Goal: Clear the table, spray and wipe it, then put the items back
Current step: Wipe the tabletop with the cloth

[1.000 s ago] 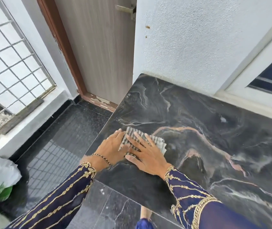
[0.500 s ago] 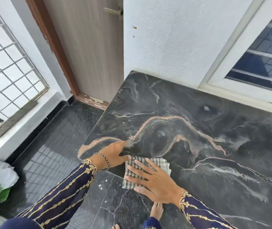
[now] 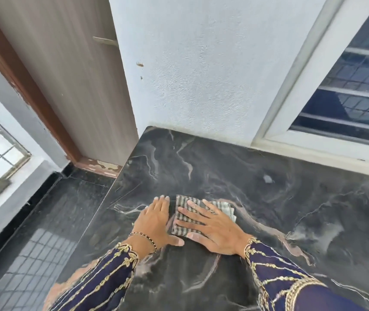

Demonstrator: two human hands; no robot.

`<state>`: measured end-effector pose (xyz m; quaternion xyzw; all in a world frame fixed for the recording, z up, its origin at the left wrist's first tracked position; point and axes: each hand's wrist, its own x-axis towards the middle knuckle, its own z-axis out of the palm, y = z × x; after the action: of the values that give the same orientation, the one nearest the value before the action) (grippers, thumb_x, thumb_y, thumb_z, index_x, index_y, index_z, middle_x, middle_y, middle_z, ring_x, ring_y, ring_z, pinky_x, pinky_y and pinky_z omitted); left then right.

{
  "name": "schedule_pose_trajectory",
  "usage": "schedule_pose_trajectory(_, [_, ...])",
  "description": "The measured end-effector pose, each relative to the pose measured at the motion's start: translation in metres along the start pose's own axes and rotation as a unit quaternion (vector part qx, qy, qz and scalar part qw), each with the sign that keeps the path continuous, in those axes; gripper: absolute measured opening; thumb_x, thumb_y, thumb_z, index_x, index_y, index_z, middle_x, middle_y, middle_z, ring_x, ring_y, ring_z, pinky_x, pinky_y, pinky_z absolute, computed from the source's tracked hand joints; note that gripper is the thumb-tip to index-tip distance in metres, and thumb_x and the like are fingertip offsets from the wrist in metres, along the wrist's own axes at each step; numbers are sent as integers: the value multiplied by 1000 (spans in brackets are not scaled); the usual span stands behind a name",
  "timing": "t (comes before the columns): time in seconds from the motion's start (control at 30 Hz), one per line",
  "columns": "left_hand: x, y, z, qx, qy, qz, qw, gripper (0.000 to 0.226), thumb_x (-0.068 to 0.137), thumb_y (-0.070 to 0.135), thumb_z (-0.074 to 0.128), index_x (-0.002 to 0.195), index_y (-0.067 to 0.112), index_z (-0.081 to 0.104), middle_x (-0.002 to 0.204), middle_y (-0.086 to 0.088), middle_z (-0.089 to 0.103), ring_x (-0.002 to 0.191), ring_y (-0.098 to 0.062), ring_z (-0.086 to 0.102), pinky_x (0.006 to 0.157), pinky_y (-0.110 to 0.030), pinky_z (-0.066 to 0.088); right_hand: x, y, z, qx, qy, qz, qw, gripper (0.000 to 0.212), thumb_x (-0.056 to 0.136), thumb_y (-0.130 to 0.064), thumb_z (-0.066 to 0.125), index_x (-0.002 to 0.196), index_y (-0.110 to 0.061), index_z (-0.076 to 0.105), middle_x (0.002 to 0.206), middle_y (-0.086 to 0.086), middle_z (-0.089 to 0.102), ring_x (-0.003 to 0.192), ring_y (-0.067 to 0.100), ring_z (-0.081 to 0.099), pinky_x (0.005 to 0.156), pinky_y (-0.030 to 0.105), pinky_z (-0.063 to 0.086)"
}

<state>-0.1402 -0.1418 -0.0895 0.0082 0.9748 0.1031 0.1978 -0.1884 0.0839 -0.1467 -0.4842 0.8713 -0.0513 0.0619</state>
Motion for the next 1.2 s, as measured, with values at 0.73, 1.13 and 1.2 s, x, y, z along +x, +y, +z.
schedule_pose_trajectory(0.73, [127,34,-25,130,-181,-157,962,141,48,63,84,144,-12,12,154,-34,6,139,-61,4,106,-65,35,142,209,-39,4,-21,83,996,56,106,-58,11,159,-47,1,168,-17,-7,157,13,-9,126,47,-11])
schedule_pose_trajectory(1.13, [118,31,-31,112,-145,-135,974,125,37,66,86,129,-7,42,139,-28,41,139,-53,19,112,-66,20,76,210,-44,-3,-23,149,989,54,107,-57,16,160,-48,9,170,-16,-2,158,14,-6,127,47,-8])
schedule_pose_trajectory(1.2, [112,33,-35,107,-141,-136,975,118,37,65,86,124,-4,46,133,-25,48,138,-51,23,112,-65,20,62,192,-38,0,-23,148,989,54,106,-59,16,159,-49,9,170,-16,-2,158,15,-7,127,47,-8])
